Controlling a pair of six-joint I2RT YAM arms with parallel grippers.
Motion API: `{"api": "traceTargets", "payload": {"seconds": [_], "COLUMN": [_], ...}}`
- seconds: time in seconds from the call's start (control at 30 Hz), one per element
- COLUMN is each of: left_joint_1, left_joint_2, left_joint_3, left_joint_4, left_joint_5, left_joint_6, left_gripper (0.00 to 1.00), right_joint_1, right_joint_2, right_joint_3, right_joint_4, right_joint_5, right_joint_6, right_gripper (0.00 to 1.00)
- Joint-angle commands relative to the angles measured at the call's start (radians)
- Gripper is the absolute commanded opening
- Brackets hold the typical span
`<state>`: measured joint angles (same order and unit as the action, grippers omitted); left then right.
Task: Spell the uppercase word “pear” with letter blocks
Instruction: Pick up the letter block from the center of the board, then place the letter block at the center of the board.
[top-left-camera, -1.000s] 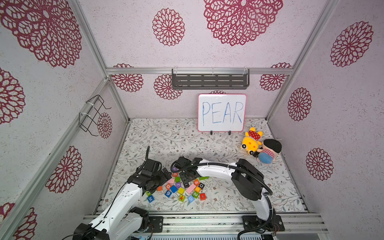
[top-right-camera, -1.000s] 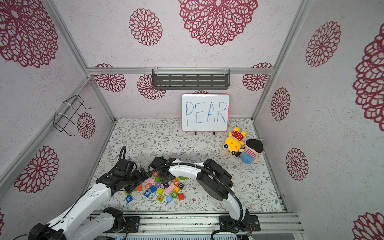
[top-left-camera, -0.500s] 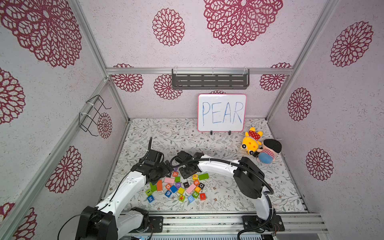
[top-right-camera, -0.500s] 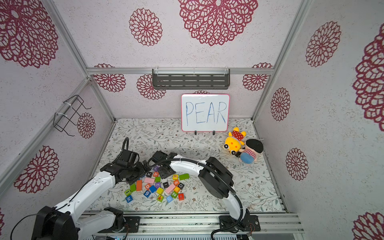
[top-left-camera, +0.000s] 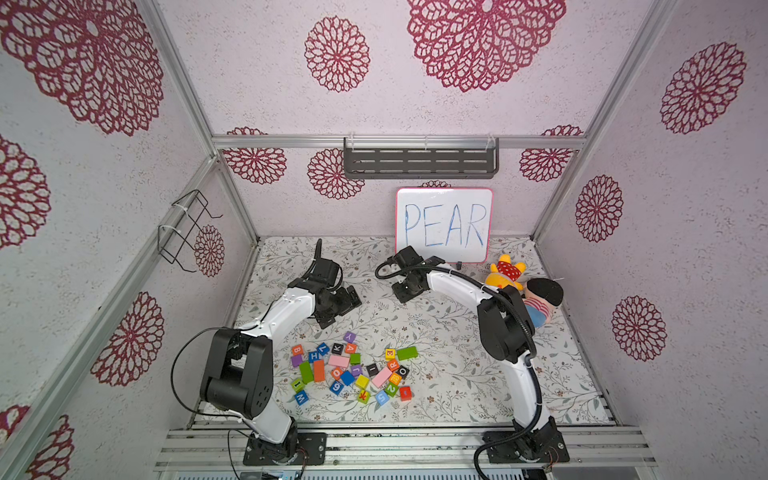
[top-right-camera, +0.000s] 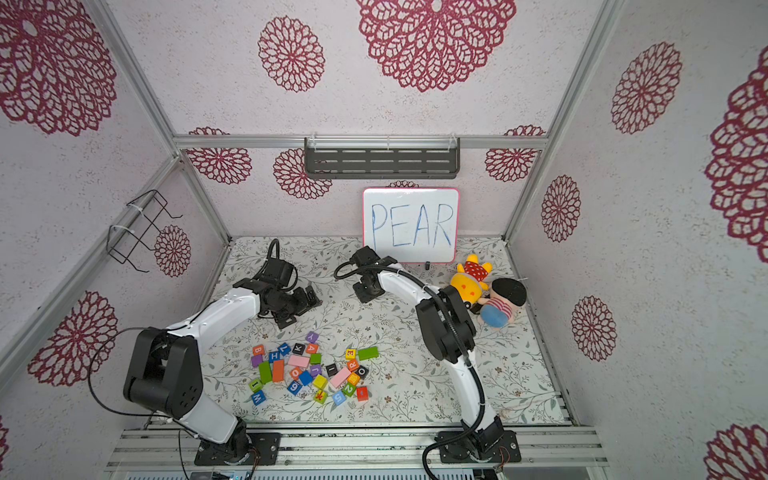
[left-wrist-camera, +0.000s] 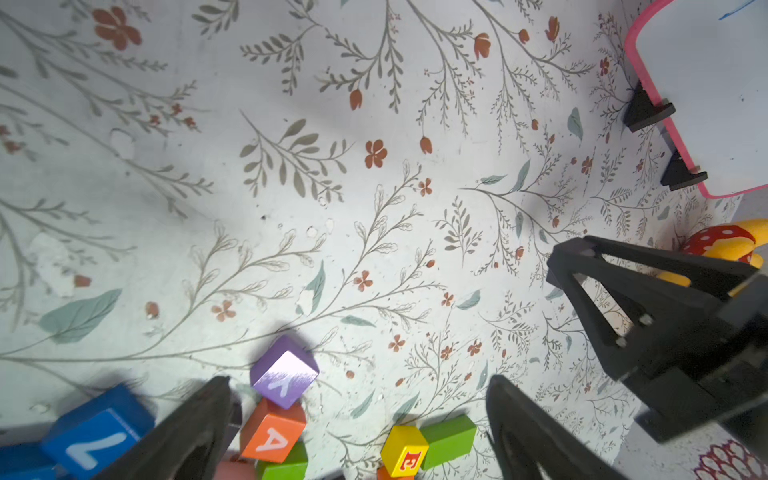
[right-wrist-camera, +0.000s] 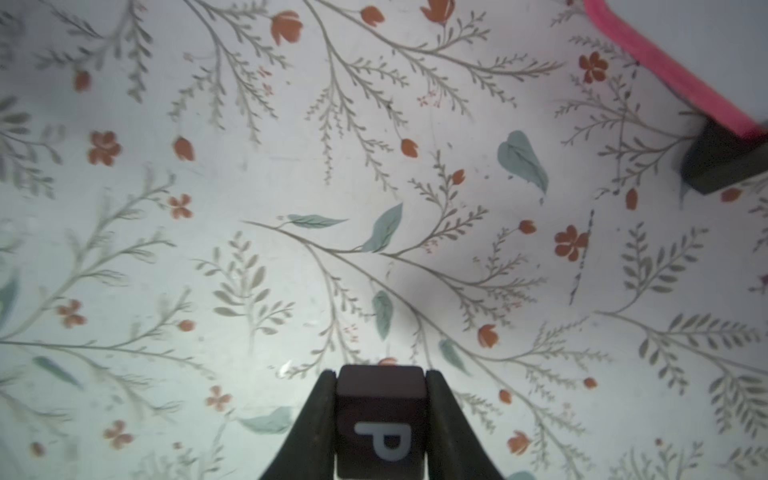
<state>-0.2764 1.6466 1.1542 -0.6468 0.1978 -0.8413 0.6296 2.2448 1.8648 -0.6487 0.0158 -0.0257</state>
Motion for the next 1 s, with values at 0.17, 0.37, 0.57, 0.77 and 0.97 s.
{"api": "traceTargets", "payload": {"seconds": [0.17,0.37,0.57,0.77,0.97], "left_joint_1": [0.004,0.004,0.003,0.000,-0.005], "left_joint_2": [0.038,0.029,0.013,0.010,0.009], "left_joint_3": [0.042,0.013,-0.016,-0.040,-0.045], "left_joint_4": [-0.009,0.011,0.038,0.091,0.105], "left_joint_5": [0.043,0.046,0.047,0.069,0.087], "left_joint_6": [0.035,0.031,0.023,-0.003,-0.007], "left_gripper": [0.98,0.98,0.98,0.98,0.98], "right_joint_1": [-0.026,-0.040,-0.059,-0.062,-0.062], "right_joint_2": [0.070,0.080,0.106,0.143,0.135], "right_joint_3": [0.105,0.104,0.116,0.158,0.162], "right_joint_4": [-0.101,-0.059,-0.007,0.006,-0.019], "right_joint_5": [-0.053,-0.072,-0.031,0.029,0.038], "right_joint_6": [-0.272,-0.335,-0.375,-0.365,-0.350], "right_gripper": [0.27,0.28,0.28,0.42,0.55]}}
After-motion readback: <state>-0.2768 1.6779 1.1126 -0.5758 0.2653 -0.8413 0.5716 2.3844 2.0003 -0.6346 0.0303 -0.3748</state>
